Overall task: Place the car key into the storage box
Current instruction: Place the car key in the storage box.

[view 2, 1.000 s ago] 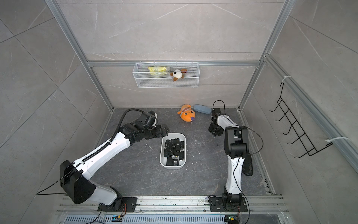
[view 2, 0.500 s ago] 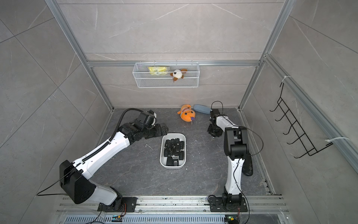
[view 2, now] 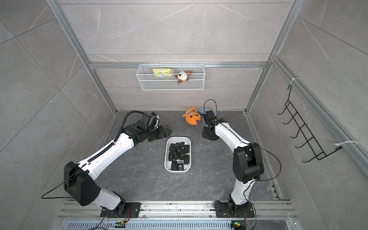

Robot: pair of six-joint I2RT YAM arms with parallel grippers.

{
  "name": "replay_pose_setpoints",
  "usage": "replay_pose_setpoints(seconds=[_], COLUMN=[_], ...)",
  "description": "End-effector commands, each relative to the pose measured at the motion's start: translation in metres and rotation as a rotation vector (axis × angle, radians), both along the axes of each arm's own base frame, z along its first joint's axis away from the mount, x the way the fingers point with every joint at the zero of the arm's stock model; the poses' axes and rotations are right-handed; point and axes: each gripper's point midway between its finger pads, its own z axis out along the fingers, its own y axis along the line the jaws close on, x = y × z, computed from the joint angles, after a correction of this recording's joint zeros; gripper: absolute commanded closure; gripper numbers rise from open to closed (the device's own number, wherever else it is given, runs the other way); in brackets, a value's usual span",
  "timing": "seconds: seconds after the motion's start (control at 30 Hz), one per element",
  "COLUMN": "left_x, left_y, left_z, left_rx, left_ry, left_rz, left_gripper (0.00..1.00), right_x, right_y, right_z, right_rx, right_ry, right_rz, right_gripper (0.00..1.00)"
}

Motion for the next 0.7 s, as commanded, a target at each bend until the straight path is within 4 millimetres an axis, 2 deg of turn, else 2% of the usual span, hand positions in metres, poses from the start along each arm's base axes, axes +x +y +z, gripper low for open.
replay_pose_setpoints(seconds=[0.0,0.33,0.53,0.67], left_x=[0.003,-0.002,-0.007,-0.009], left_y=[0.004,0.04,0.048,0.052], left_z=[0.017,0.019,0.014,0.012], left_rx=[-0.028,-0.012,-0.012,-0.008], left_ry=[-0.032,-0.043,-0.028,-0.025], left_rz=[0.017,0.126,0.148,0.159], left_gripper=[0.0,0.0,0.0,0.0], right_x=[-0.025,-0.075,-0.104,-0.118], right_y=[0.022,0.122,0.166,0.183], right_z=[0.004,-0.007,-0.036,-0.054], right_rx=[0.018,0.063,0.067,0.07], right_ry=[0.018,0.032,0.089,0.129], right_rz=[0.009,0.164,0.238,0.274], right_gripper=[0.67,0.66,0.66,0.66])
